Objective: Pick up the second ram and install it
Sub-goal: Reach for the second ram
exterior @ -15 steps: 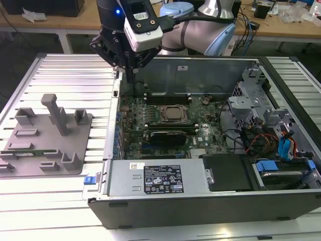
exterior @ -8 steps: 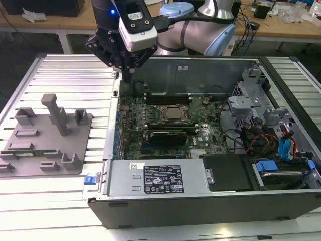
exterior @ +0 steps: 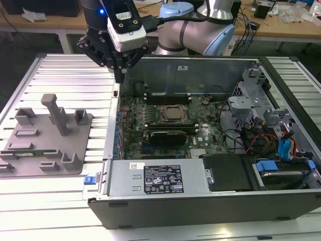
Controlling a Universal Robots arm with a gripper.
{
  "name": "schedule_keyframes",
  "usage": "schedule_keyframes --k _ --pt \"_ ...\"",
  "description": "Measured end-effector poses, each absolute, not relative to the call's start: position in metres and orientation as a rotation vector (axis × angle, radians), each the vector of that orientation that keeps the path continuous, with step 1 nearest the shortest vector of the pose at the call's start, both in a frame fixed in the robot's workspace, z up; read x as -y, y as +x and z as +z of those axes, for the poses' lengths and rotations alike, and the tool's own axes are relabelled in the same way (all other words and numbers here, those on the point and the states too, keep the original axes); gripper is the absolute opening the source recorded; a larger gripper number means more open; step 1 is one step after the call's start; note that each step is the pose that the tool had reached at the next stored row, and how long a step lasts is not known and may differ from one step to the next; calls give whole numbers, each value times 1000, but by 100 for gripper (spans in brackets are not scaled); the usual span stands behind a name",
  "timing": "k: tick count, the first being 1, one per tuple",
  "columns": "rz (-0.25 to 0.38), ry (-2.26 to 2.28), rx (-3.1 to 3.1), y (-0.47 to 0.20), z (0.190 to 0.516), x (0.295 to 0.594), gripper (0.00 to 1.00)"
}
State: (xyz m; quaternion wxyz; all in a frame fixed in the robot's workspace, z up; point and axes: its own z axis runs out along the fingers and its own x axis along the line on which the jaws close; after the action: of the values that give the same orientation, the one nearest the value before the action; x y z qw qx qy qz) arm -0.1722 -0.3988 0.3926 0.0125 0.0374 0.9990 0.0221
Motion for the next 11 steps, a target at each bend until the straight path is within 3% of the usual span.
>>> schedule_keyframes --k 11 --pt "69 116 -3114 -210 392 399 8"
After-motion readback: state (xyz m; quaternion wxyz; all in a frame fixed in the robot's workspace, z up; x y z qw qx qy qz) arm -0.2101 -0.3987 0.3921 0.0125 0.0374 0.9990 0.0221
